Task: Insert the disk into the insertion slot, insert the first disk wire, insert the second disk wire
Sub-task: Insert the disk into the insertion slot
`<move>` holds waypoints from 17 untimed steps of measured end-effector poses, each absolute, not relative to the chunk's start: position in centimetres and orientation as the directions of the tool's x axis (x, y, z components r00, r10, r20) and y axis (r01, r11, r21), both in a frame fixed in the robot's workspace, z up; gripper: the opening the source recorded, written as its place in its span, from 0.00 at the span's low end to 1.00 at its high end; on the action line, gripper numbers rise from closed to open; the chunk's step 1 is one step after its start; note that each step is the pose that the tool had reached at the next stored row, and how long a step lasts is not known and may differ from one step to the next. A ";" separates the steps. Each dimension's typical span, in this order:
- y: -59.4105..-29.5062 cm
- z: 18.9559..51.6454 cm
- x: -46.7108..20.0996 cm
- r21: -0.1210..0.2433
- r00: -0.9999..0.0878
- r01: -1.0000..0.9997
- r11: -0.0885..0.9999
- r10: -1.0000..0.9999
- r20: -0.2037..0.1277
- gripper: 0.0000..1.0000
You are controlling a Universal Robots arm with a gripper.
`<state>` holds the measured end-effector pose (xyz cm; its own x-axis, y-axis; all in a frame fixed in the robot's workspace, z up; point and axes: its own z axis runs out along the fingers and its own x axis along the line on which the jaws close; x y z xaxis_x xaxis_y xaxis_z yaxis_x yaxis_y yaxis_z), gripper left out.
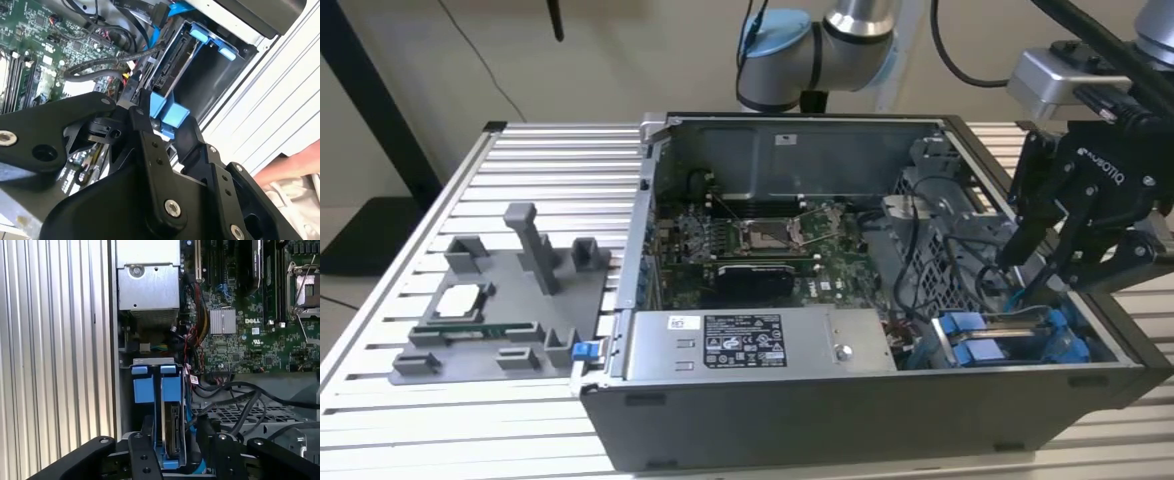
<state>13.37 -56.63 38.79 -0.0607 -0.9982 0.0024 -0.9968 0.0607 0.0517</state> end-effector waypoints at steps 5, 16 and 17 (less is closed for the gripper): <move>-56.6 39.9 13.4 0.055 -0.061 -0.997 0.061 -0.998 0.002 1.00; -56.2 39.6 13.2 0.028 -0.024 -0.999 0.023 -1.000 -0.016 1.00; -56.2 39.6 13.2 0.022 -0.024 -0.999 0.023 -1.000 -0.019 1.00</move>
<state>13.20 -56.21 39.55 -0.0236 -0.9995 -0.0193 -0.9995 0.0232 0.0224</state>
